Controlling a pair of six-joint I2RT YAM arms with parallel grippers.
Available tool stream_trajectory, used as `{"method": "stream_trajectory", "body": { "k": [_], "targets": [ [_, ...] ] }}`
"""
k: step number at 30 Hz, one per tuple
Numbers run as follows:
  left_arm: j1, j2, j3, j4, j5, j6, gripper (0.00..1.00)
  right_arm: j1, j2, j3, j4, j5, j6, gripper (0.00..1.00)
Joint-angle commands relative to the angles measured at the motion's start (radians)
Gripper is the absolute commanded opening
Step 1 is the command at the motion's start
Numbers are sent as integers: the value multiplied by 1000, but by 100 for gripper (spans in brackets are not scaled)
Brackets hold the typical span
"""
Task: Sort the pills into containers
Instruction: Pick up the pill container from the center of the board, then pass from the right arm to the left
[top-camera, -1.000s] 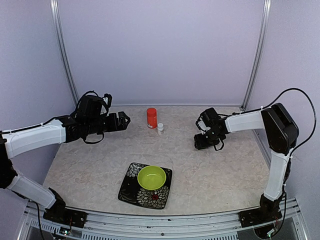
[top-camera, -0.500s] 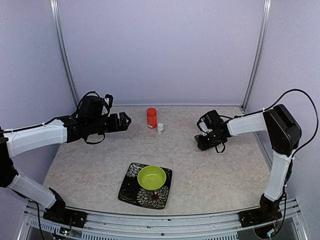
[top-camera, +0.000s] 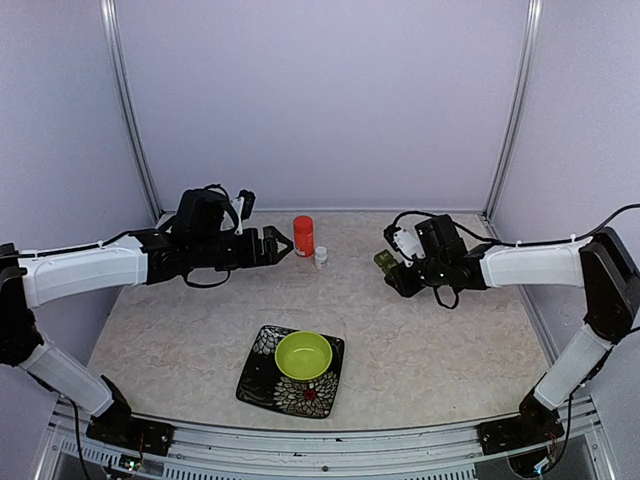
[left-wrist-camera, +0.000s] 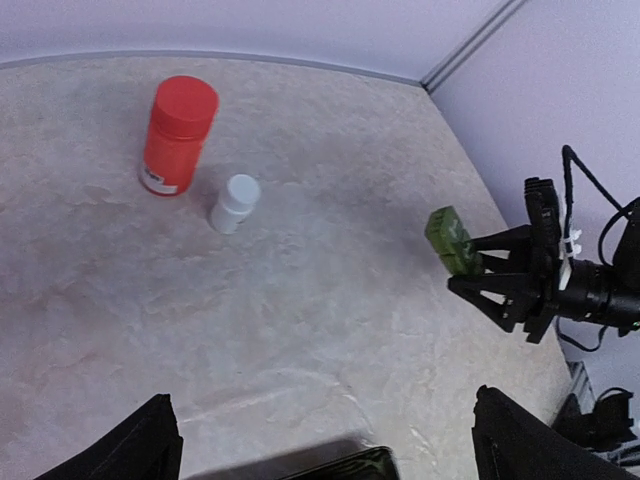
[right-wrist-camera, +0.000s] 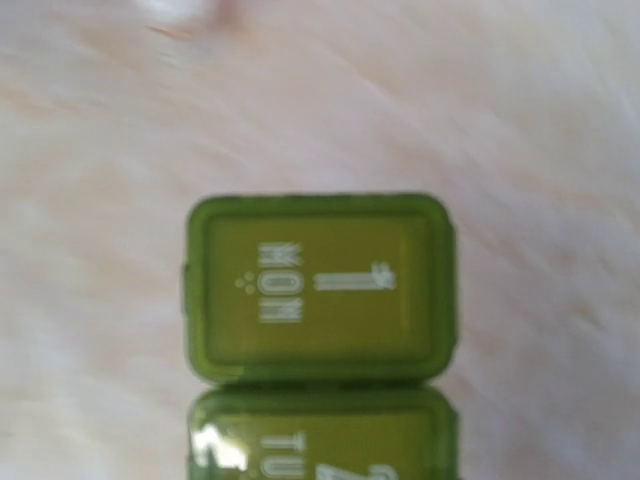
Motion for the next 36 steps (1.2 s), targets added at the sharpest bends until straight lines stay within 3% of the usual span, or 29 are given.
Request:
{"method": "stream_trajectory", "body": {
  "k": [1, 7, 20, 36],
  "targets": [
    [-40, 55, 102, 93, 197, -71, 99, 78, -96, -63, 136, 12, -86, 39],
    [-85, 158, 167, 169, 331, -139, 99, 175, -187, -115, 207, 38, -138, 38],
    [-128, 305, 231, 263, 457, -188, 93, 302, -262, -160, 271, 90, -217, 38],
    [-129, 332, 225, 295, 499, -209, 57, 332, -284, -174, 277, 78, -230, 38]
  ]
}}
